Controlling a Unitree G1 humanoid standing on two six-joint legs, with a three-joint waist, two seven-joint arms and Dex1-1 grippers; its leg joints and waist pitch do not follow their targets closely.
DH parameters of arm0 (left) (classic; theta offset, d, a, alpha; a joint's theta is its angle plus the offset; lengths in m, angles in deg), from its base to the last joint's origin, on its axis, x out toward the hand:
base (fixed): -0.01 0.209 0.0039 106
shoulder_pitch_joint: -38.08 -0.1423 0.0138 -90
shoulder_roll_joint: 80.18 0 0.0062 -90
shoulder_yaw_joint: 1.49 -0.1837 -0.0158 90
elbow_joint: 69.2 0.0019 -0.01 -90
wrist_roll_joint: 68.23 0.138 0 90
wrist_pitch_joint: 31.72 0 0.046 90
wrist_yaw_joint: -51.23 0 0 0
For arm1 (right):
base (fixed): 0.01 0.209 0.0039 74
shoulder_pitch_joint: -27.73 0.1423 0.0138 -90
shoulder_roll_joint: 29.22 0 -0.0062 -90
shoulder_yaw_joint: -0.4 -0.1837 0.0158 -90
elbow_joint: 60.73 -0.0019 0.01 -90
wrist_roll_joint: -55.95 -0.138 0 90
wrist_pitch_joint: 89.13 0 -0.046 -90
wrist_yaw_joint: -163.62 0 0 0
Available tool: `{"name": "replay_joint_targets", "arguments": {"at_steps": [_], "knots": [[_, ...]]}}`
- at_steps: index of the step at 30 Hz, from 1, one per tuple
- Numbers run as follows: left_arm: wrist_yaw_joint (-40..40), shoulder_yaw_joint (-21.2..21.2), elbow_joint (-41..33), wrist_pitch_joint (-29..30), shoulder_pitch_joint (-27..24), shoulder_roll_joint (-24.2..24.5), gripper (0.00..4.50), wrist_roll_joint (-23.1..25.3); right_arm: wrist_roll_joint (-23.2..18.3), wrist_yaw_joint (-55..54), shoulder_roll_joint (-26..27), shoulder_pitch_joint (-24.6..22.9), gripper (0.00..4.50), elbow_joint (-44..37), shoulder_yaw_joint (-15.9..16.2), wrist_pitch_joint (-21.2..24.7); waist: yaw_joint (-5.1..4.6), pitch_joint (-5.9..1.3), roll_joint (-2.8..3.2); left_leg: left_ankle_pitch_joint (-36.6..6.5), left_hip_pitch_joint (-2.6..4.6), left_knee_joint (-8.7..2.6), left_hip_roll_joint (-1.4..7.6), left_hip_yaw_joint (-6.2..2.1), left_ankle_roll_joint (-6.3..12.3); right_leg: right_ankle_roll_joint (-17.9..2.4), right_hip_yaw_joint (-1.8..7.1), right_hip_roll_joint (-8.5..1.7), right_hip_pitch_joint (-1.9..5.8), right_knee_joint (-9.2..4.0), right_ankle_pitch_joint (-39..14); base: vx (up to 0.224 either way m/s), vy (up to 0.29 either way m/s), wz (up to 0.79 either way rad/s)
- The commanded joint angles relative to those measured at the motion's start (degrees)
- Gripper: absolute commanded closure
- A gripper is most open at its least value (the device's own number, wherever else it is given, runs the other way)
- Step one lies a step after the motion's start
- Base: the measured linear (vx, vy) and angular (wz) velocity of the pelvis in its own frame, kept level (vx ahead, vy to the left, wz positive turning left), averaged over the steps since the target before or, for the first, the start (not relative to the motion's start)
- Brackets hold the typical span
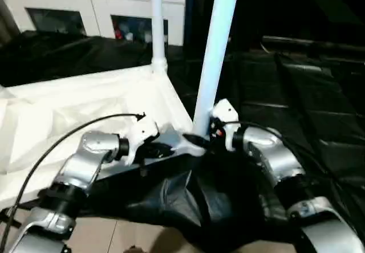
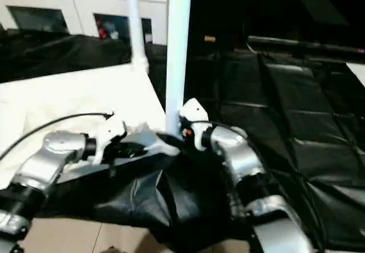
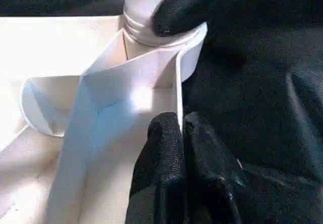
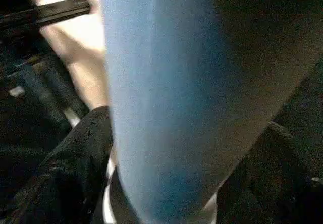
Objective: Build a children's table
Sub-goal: Rotate leg to tighten
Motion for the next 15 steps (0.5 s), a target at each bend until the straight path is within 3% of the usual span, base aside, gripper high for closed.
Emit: {"name": "replay_joint_targets", "arguments": {"at_steps": [1,6,15], "knots": [[-2.49,-0.25,-1.82,-1.27,0.0,0.15,4.5,-1.67,-1.24,3.36,-1.42,-0.21,0.59,-1.54,0.57,0.56,0.26,-3.78,-0.2,-9.51,0.16,-3.86,1.71,-0.18,3.05,-10.56,3.49,-4.29,3.24,-4.0,-12.26,0.0,0.0,0.0],[-3.34,-0.11,-2.22,-1.16,-0.07,1.16,4.5,-2.19,0.17,7.13,-3.54,-0.59,0.93,-1.63,2.0,0.14,0.4,-3.82,0.11,-9.13,0.16,-3.79,1.71,-0.19,2.52,-11.34,3.45,-4.2,3.25,-3.87,-10.65,0.0,0.0,0.0],[-4.59,-0.34,-1.14,-1.73,0.6,1.17,4.5,-2.1,-0.35,7.68,-3.17,-0.62,1.68,-1.9,2.11,0.44,0.53,-3.91,0.12,-8.89,0.18,-3.7,1.69,-0.21,2.5,-12.36,3.4,-4.16,3.39,-3.62,-8.81,0.0,0.0,0.0]]}}
